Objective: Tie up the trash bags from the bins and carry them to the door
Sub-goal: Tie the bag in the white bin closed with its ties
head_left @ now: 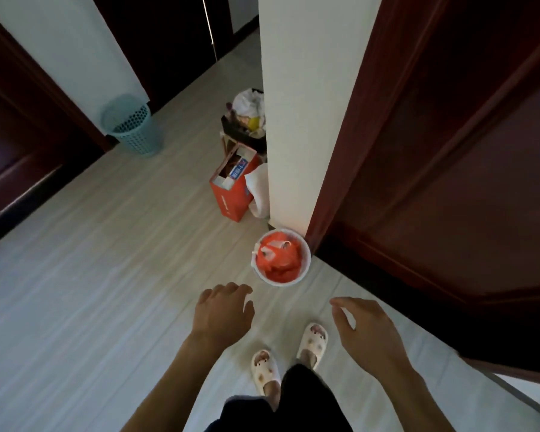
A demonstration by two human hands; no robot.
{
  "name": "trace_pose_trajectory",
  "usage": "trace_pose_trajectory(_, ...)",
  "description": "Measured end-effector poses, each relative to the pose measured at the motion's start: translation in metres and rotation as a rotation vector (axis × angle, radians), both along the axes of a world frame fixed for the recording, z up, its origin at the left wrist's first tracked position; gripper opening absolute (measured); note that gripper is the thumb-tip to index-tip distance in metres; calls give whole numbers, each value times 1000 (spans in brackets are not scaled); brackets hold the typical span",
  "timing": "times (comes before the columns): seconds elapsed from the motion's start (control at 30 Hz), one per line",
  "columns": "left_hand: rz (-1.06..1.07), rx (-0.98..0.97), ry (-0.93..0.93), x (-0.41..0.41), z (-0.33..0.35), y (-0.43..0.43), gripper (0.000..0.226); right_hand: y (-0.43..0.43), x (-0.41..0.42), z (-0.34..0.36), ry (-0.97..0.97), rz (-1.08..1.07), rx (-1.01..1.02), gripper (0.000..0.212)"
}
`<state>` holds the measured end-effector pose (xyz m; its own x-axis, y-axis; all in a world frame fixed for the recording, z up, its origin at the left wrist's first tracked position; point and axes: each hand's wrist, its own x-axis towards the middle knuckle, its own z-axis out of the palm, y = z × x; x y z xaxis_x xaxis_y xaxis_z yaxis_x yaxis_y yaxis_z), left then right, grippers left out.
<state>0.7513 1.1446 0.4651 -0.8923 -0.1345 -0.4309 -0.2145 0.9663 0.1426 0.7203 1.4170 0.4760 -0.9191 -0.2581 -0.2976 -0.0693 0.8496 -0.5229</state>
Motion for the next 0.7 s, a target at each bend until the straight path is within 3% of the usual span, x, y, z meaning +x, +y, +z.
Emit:
trace_pose_trajectory(0.33,91,23,-344,-112,-170,-42,37,-50,-155,-149,-321,309,220,33)
trace_pose_trajectory(0.57,11,61,-436,-167,-329,-82,39,-90,-206,-299,-347,213,230,30)
trace_pose_trajectory(0.7,82,135,-449,-196,-419,-100,46,-92,-214,-396,-355,95,212,32)
